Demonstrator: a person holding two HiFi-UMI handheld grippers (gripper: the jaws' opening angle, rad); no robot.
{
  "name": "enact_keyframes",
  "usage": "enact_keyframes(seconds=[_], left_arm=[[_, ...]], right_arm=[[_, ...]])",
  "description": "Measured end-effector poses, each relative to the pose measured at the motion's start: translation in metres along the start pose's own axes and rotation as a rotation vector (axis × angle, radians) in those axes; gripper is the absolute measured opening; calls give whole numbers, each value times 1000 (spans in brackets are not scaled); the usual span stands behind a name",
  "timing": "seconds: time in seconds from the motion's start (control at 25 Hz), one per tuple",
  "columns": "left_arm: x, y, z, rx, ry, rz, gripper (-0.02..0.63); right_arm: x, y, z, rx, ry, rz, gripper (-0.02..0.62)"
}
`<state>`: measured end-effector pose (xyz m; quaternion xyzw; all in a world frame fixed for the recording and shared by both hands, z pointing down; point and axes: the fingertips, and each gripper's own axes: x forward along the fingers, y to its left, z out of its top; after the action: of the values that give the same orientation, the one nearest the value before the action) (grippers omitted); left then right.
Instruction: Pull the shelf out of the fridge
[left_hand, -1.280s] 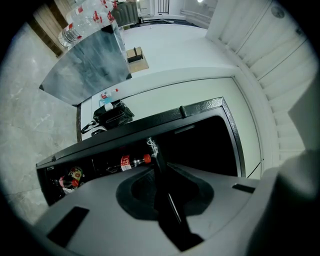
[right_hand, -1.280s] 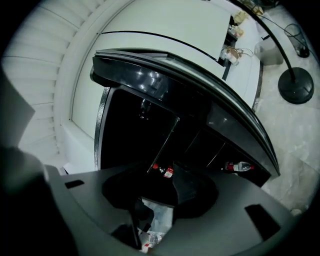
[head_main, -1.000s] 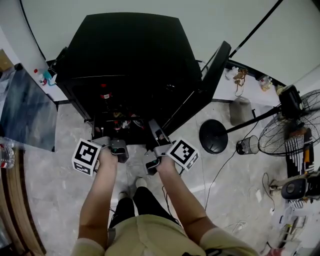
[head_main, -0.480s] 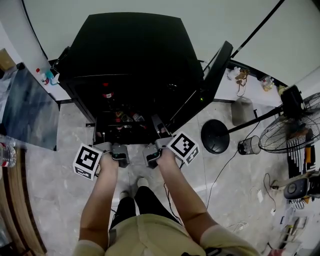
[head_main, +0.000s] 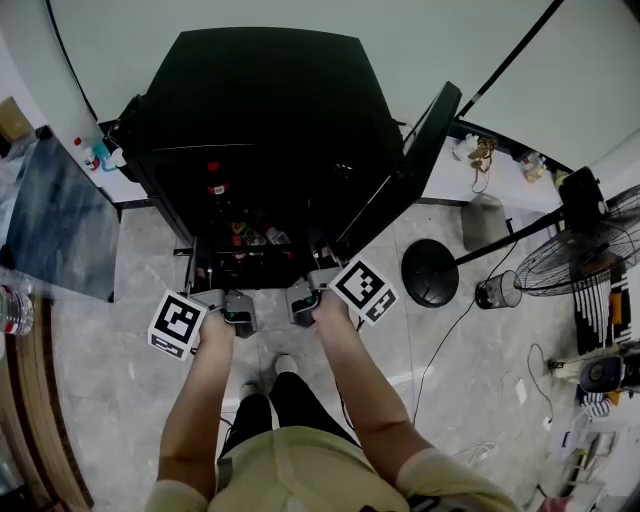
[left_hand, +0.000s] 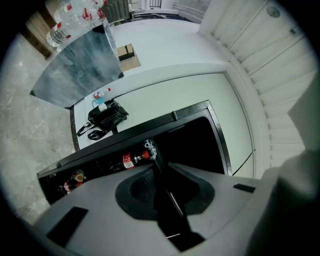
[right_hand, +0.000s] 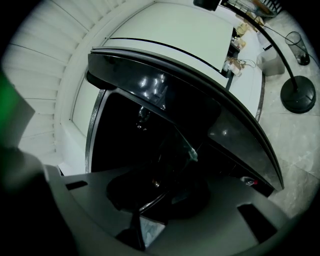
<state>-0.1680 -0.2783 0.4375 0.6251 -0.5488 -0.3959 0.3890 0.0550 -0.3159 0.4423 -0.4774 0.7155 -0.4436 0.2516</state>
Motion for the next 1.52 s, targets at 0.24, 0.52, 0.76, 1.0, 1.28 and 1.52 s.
enact_keyframes(seconds=[0.24,0.52,0.76,1.0,1.28,1.52], left_arm=[[-9,0,5,16,22,7,55],[-21,-4,6,8,26,-19,55],[-37,-3,6,10,35,-8,55],[-56,-4,6,9,36,-4,55],[-74,-17,8,1,34,-59,55],[-94,-27,11,-20,29,-90,57]], right_arm=[[-13,6,-8,6,6,60,86],[-31,11,-16,1,-5,80,84],[-45,16,-22,-8,-6,83,84],[-60,23,-27,-34,-7,93,84],[-80,36,-33,-55,-12,109,84],[-101,51,-37,-83,-11,115,84]])
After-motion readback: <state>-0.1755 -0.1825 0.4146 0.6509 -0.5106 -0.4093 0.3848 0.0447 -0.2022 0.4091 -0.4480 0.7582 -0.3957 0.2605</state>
